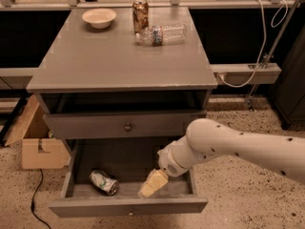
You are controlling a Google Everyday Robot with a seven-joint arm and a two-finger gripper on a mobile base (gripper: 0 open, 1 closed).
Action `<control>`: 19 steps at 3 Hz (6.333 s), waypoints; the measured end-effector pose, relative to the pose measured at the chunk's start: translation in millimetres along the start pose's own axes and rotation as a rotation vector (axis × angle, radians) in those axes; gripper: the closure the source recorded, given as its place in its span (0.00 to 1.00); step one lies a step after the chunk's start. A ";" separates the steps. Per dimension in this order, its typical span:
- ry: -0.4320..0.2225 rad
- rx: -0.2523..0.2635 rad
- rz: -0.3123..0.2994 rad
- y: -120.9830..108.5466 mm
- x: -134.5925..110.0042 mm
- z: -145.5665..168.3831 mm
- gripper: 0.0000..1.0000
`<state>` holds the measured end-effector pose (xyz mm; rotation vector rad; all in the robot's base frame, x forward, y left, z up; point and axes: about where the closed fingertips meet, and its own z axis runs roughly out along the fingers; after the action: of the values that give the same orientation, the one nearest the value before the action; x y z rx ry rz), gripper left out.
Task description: Pick 7up can from middle drawer and place on counter
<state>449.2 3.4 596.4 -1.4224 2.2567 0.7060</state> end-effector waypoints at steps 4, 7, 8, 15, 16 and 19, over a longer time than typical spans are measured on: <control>0.047 -0.005 0.049 -53.9 -1.4 102.8 0.00; -0.171 -0.039 0.105 -49.6 -48.8 187.7 0.00; -0.165 -0.043 0.103 -50.5 -51.4 200.3 0.00; -0.167 -0.069 0.067 -28.9 -78.1 313.2 0.18; -0.189 -0.089 0.073 -22.5 -74.6 316.0 0.49; -0.267 -0.145 0.017 -22.4 -81.0 311.7 1.00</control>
Offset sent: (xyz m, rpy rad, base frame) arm 0.0097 0.0037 -0.0281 0.0066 0.0340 -0.0156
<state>519.0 239.1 387.0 -1.2861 2.0485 1.0184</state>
